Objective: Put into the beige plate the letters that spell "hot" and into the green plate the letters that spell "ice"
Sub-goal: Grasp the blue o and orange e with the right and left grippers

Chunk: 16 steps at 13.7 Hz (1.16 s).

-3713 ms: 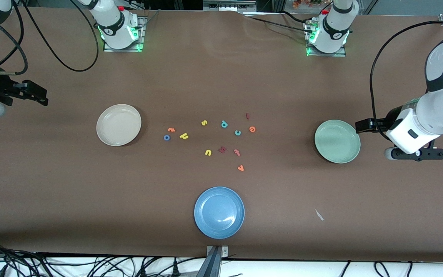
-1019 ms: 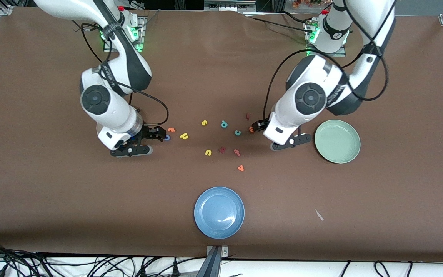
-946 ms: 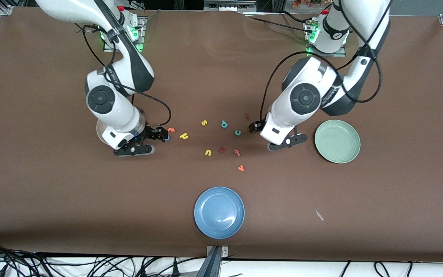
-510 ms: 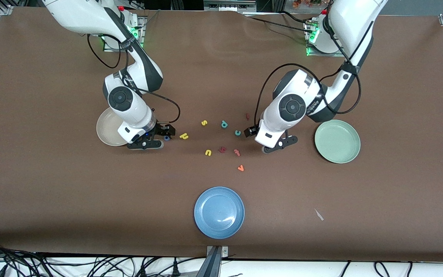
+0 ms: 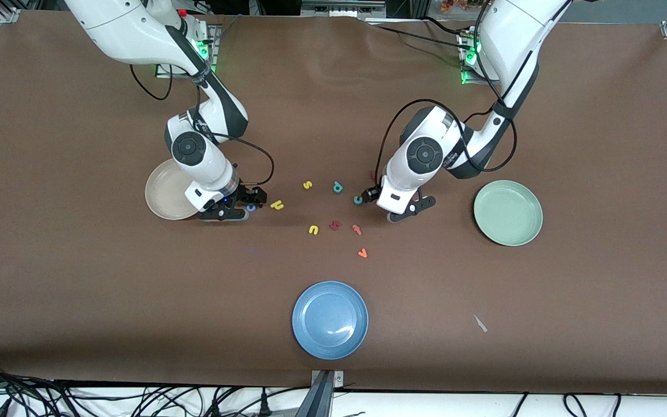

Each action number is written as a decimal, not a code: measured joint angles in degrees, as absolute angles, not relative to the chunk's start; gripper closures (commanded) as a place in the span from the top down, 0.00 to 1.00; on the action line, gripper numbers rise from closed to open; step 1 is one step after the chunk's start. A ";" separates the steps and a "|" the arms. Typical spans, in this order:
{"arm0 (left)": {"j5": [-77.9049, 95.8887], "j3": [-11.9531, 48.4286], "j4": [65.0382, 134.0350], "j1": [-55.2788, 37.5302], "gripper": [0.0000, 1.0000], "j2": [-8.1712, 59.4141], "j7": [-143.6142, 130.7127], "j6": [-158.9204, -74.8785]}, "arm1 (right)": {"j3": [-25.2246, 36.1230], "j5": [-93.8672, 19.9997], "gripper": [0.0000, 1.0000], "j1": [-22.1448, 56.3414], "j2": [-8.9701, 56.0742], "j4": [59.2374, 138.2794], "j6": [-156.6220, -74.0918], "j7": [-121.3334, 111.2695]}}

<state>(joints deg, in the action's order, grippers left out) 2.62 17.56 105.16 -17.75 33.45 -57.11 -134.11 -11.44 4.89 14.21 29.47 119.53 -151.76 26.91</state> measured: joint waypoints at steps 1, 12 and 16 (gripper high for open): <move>2.62 17.38 105.16 -17.75 0.80 33.90 -57.19 -135.30 | -11.44 6.85 0.97 14.20 29.55 119.53 -151.78 27.07; 2.61 17.15 105.23 -18.41 0.74 37.32 -58.63 -138.47 | -11.56 20.71 0.69 14.23 31.08 119.54 -151.78 37.36; 1.52 17.13 105.44 -19.09 0.72 37.76 -60.26 -138.47 | -11.97 20.71 0.45 14.24 30.94 119.28 -151.93 38.31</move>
